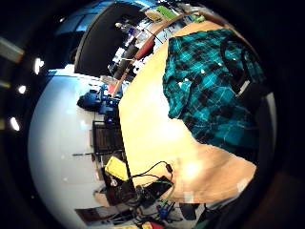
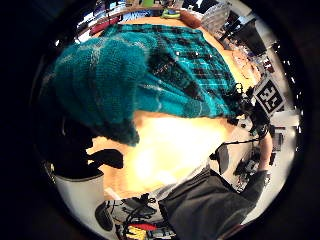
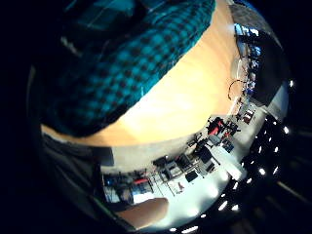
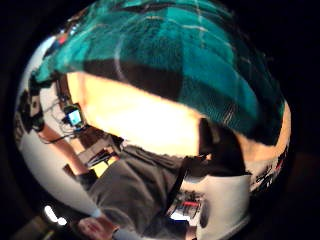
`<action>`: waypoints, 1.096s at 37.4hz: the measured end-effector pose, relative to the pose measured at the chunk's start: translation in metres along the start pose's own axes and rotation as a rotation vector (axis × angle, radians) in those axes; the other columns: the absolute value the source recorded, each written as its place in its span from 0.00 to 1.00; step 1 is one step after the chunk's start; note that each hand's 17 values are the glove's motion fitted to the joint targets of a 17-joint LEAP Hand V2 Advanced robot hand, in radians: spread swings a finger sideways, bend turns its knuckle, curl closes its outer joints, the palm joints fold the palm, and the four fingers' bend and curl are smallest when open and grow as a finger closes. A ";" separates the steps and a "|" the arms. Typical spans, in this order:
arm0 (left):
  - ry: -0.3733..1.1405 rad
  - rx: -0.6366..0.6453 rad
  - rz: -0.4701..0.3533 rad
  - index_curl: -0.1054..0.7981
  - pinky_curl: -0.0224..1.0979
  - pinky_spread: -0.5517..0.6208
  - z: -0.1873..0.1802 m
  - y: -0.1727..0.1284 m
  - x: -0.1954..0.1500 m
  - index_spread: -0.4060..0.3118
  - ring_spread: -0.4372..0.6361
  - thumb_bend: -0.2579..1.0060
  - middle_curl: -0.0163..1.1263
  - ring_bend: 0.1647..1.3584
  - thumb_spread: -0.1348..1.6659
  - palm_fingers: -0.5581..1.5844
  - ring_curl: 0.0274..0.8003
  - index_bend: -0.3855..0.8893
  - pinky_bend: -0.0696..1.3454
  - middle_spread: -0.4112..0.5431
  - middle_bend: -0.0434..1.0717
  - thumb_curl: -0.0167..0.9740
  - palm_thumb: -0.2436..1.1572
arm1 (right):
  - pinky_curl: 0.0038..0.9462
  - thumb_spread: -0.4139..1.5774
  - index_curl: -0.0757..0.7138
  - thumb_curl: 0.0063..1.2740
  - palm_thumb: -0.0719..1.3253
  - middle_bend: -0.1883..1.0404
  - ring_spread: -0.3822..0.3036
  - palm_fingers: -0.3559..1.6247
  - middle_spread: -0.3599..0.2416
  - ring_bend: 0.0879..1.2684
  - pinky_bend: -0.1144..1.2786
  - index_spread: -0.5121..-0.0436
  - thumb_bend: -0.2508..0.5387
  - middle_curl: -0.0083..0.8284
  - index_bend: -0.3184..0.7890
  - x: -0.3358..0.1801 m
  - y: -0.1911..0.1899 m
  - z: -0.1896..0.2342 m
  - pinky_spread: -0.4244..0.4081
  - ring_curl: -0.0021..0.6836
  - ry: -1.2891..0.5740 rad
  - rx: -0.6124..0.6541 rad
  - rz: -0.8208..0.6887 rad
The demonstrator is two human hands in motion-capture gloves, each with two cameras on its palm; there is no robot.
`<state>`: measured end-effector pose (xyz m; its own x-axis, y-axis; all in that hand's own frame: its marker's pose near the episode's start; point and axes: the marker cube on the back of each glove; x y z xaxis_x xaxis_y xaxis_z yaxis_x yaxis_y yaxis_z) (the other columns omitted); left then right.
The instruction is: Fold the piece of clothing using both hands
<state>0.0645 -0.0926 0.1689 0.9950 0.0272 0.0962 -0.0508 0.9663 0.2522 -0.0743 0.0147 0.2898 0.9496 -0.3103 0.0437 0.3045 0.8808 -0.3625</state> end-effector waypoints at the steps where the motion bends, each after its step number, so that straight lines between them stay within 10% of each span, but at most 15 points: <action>1: 0.003 -0.057 0.000 0.59 0.34 0.20 0.003 0.008 0.001 0.19 0.09 0.30 0.45 0.33 0.76 0.81 0.47 0.44 0.24 0.11 0.43 0.41 0.63 | 0.39 0.79 0.27 0.25 0.60 0.36 0.53 0.42 0.55 0.47 0.48 0.55 0.35 0.51 0.36 -0.001 0.003 -0.003 0.65 0.57 0.001 0.022 0.009; 9: 0.023 -0.173 0.017 0.61 0.35 0.19 0.021 0.027 0.000 0.18 0.09 0.28 0.46 0.31 0.78 0.81 0.48 0.44 0.22 0.10 0.41 0.42 0.64 | 0.36 0.68 0.35 0.35 0.77 0.45 0.37 0.76 0.44 0.48 0.47 0.57 0.43 0.55 0.48 0.014 -0.026 -0.004 0.35 0.56 -0.078 0.091 -0.023; 15: 0.111 -0.282 0.095 0.62 0.36 0.19 0.019 0.049 0.003 0.18 0.08 0.27 0.47 0.31 0.79 0.82 0.49 0.44 0.21 0.09 0.42 0.41 0.64 | 0.41 0.59 0.46 0.40 0.80 0.46 0.31 0.79 0.41 0.48 0.46 0.59 0.39 0.59 0.48 -0.005 0.029 -0.028 0.26 0.63 -0.118 -0.033 -0.114; 30: 0.313 -0.600 0.388 0.66 0.36 0.20 -0.032 0.090 -0.007 0.16 0.08 0.24 0.50 0.33 0.76 0.82 0.53 0.45 0.17 0.08 0.44 0.47 0.67 | 0.42 0.42 0.61 0.50 0.84 0.48 0.24 0.82 0.39 0.43 0.42 0.57 0.30 0.63 0.52 0.014 0.031 -0.077 0.19 0.66 -0.157 -0.189 -0.190; 41: 0.258 -0.450 0.185 0.71 0.34 0.21 -0.081 0.001 -0.051 0.14 0.08 0.22 0.53 0.35 0.67 0.82 0.56 0.48 0.16 0.08 0.48 0.58 0.72 | 0.44 0.36 0.68 0.53 0.83 0.48 0.24 0.82 0.39 0.43 0.41 0.56 0.29 0.64 0.52 0.019 -0.002 -0.187 0.18 0.68 0.027 -0.136 0.004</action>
<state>0.0211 -0.0728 0.0862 0.9647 0.2144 -0.1532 -0.2415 0.9519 -0.1886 -0.0709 -0.0596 0.1177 0.9479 -0.3180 0.0180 0.2863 0.8259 -0.4857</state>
